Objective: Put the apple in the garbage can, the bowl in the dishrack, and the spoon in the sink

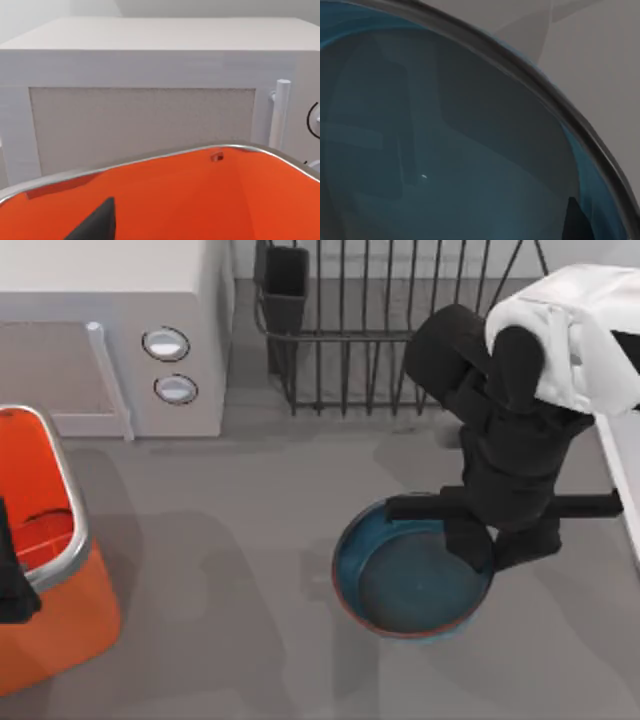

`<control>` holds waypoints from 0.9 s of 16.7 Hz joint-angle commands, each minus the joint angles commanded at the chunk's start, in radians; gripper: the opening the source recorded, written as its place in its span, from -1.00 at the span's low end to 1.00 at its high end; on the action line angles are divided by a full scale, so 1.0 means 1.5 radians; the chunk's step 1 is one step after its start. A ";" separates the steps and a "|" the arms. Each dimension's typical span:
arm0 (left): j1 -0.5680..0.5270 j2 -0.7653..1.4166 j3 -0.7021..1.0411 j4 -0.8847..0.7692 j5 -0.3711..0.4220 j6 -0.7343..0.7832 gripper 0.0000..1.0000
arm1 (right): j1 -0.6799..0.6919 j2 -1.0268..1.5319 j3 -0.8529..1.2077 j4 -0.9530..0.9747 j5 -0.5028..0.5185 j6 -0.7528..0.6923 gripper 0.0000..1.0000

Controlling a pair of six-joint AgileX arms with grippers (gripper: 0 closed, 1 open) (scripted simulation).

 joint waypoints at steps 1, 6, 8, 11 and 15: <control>0.000 0.000 0.000 0.000 0.000 0.000 1.00 | -0.001 -0.009 0.017 -0.020 0.000 -0.001 -1.00; 0.000 0.000 0.000 0.000 0.000 0.000 1.00 | -0.002 -0.024 0.036 -0.041 0.000 -0.002 -1.00; 0.000 0.000 0.000 0.000 0.000 0.000 1.00 | 0.000 -0.022 0.035 -0.038 0.001 -0.002 -1.00; 0.000 0.000 0.000 0.000 0.000 0.000 1.00 | 0.017 -0.034 0.038 0.002 0.042 -0.025 -1.00; 0.000 0.000 0.000 0.000 0.000 0.000 1.00 | 0.070 -0.071 0.043 0.146 0.172 -0.097 -1.00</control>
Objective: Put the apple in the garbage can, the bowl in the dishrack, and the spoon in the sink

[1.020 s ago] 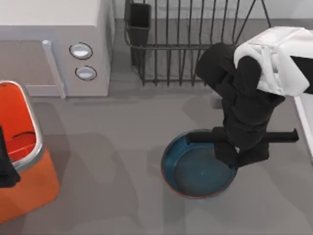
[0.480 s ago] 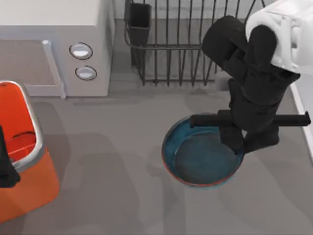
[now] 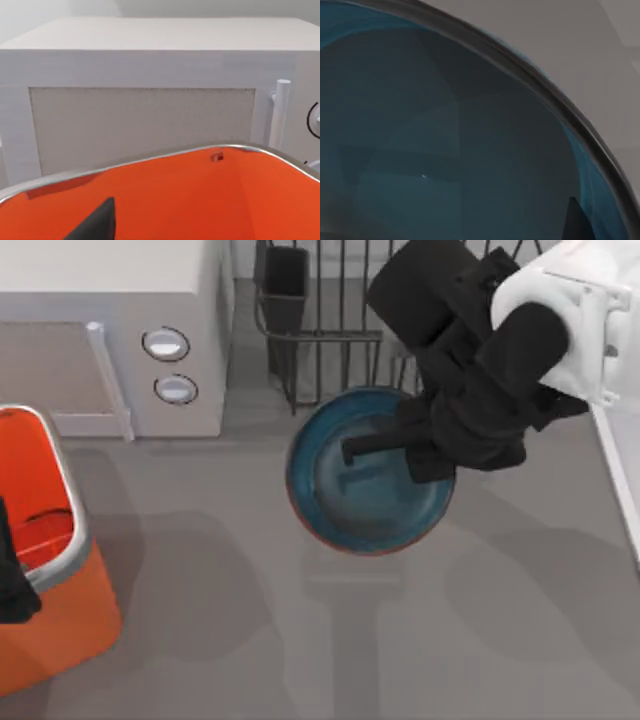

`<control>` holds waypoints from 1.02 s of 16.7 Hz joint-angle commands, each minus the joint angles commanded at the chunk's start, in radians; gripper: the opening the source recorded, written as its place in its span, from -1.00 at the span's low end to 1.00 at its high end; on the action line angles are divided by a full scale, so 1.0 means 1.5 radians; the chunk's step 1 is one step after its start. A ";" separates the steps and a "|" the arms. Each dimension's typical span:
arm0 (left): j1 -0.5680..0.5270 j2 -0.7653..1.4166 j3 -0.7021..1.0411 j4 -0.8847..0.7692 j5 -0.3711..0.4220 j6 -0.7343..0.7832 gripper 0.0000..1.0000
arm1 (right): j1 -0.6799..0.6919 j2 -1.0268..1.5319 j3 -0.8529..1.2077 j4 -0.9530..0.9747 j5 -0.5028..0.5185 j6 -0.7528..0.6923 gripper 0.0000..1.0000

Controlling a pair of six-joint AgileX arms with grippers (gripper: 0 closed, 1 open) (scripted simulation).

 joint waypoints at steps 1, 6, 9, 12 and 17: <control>0.000 0.000 0.000 0.000 0.000 0.000 1.00 | 0.017 -0.013 0.001 0.048 0.042 -0.024 -1.00; 0.000 0.000 0.000 0.000 0.000 0.000 1.00 | 0.105 -0.089 -0.001 0.318 0.273 -0.155 -1.00; 0.000 0.000 0.000 0.000 0.000 0.000 1.00 | 0.153 -0.137 -0.006 0.468 0.402 -0.230 -1.00; 0.000 0.000 0.000 0.000 0.000 0.000 1.00 | 0.188 -0.175 -0.011 0.570 0.496 -0.286 -1.00; 0.000 0.000 0.000 0.000 0.000 0.000 1.00 | 0.203 -0.192 -0.013 0.608 0.535 -0.311 -1.00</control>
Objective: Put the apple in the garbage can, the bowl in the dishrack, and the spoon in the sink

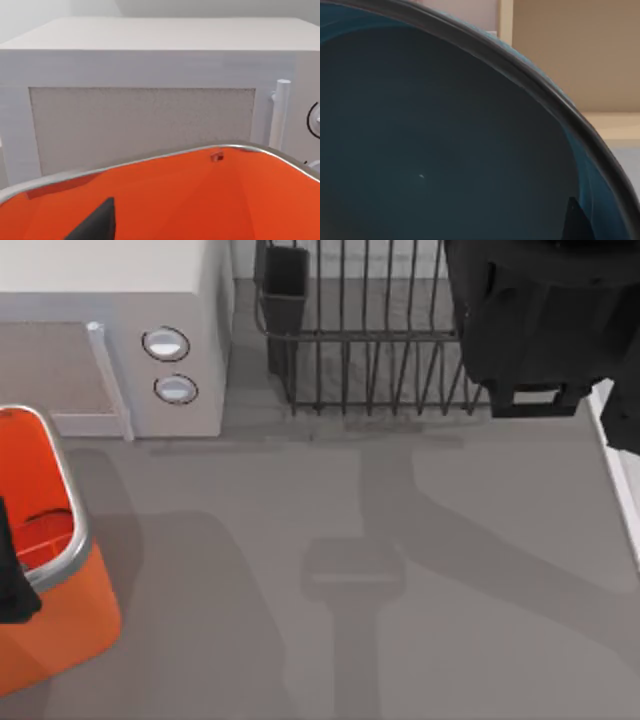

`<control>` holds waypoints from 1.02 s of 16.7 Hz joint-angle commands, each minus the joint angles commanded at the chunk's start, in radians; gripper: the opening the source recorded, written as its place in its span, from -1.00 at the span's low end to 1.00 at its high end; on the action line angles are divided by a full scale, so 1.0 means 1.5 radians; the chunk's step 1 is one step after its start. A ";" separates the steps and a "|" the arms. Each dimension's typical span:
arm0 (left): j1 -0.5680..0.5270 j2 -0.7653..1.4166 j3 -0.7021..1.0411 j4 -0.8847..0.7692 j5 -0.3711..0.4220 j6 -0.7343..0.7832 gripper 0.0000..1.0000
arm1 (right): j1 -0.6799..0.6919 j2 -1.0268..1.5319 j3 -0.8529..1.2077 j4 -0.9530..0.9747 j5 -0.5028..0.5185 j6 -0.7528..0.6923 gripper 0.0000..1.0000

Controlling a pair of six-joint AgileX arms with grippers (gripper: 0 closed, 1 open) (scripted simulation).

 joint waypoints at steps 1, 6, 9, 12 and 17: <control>0.000 0.000 0.000 0.000 0.000 0.000 1.00 | 0.000 0.000 0.000 0.000 0.000 0.000 -1.00; 0.000 0.000 0.000 0.000 0.000 0.000 1.00 | -0.028 0.047 -0.001 0.046 -0.025 0.001 -1.00; 0.000 0.000 0.000 0.000 0.000 0.000 1.00 | -0.078 0.132 -0.010 0.143 -0.074 -0.001 -1.00; 0.000 0.000 0.000 0.000 0.000 0.000 1.00 | -0.143 0.234 -0.027 0.269 -0.138 -0.004 -1.00; 0.000 0.000 0.000 0.000 0.000 0.000 1.00 | -0.245 0.373 -0.061 0.448 -0.239 -0.009 -1.00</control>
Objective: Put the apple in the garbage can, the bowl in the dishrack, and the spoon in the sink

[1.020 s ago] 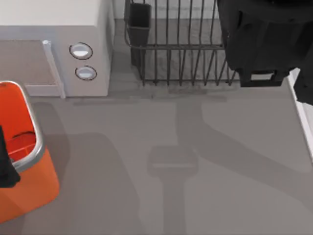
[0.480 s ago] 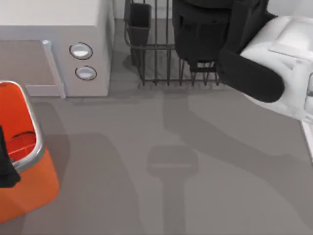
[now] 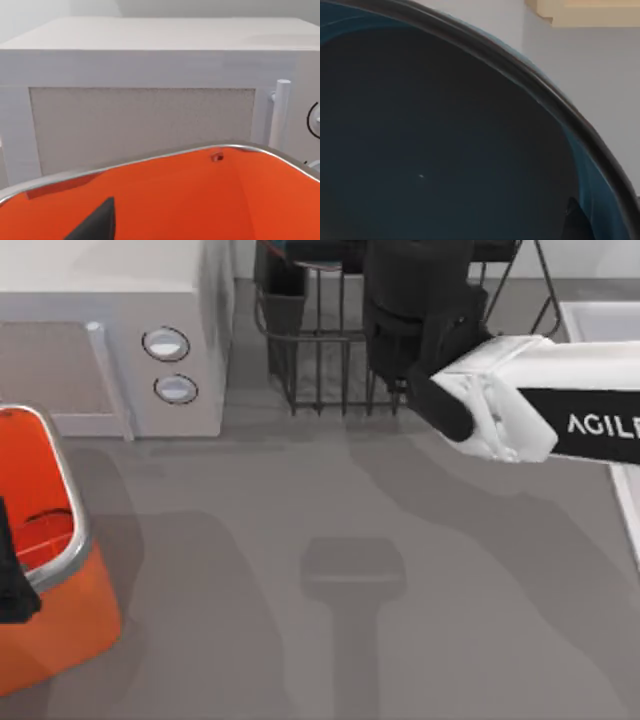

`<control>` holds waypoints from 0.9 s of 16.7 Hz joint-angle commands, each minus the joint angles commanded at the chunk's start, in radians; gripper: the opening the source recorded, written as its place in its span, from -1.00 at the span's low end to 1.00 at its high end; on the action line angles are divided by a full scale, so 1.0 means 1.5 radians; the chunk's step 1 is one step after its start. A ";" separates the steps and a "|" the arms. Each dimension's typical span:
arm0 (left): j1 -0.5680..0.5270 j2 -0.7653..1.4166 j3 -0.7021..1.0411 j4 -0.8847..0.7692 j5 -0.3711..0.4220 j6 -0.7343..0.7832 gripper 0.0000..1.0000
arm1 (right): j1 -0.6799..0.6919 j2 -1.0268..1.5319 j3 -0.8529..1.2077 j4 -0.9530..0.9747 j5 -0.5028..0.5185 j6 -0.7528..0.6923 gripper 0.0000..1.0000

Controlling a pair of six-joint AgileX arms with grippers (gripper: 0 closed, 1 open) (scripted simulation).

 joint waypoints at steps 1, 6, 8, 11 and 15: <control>0.000 0.000 0.000 0.000 0.000 0.000 1.00 | -0.013 0.016 -0.005 0.019 -0.013 0.000 -1.00; 0.000 0.000 0.000 0.000 0.000 0.000 1.00 | -0.025 0.030 -0.009 0.034 -0.025 -0.001 -1.00; 0.000 0.000 0.000 0.000 0.000 0.000 1.00 | -0.025 0.030 -0.009 0.034 -0.025 -0.001 -0.85; 0.000 0.000 0.000 0.000 0.000 0.000 1.00 | -0.025 0.030 -0.009 0.034 -0.025 -0.001 -0.40; 0.000 0.000 0.000 0.000 0.000 0.000 1.00 | -0.025 0.030 -0.009 0.034 -0.025 -0.001 0.21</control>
